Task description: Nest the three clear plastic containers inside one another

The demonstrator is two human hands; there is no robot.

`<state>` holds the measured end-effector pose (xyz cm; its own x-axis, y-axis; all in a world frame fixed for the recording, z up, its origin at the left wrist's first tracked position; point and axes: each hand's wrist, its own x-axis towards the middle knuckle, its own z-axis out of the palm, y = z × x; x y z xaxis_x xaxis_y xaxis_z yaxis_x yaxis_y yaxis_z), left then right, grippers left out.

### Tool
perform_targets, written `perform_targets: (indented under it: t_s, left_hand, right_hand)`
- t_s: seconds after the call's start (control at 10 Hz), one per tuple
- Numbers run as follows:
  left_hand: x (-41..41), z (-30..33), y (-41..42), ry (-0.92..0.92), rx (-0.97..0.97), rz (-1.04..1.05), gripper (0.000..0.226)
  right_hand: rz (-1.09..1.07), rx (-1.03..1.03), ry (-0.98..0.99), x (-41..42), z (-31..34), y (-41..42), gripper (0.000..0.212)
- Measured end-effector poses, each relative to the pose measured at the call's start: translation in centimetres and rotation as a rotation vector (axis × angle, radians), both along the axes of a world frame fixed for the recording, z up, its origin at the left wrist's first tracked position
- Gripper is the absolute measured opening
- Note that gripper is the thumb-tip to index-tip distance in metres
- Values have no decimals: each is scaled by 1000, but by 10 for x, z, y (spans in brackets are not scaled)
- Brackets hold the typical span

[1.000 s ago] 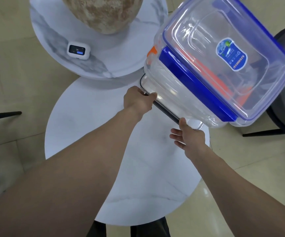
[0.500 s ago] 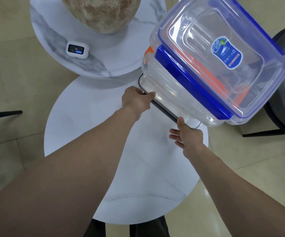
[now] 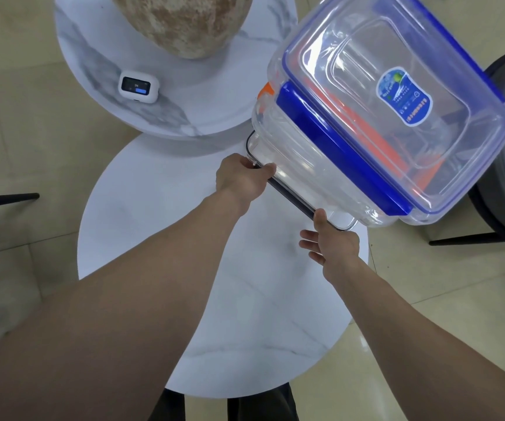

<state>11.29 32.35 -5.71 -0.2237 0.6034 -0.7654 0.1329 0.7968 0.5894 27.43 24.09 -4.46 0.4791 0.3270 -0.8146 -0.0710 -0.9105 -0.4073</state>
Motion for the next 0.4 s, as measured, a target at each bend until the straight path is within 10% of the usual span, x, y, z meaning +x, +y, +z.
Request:
perform_targets:
  t_s: [0.4]
  left_hand:
    - [-6,14,-35,-145,-133,189,28]
  right_hand:
    - [-59,-66,41,-2,10,-9,43]
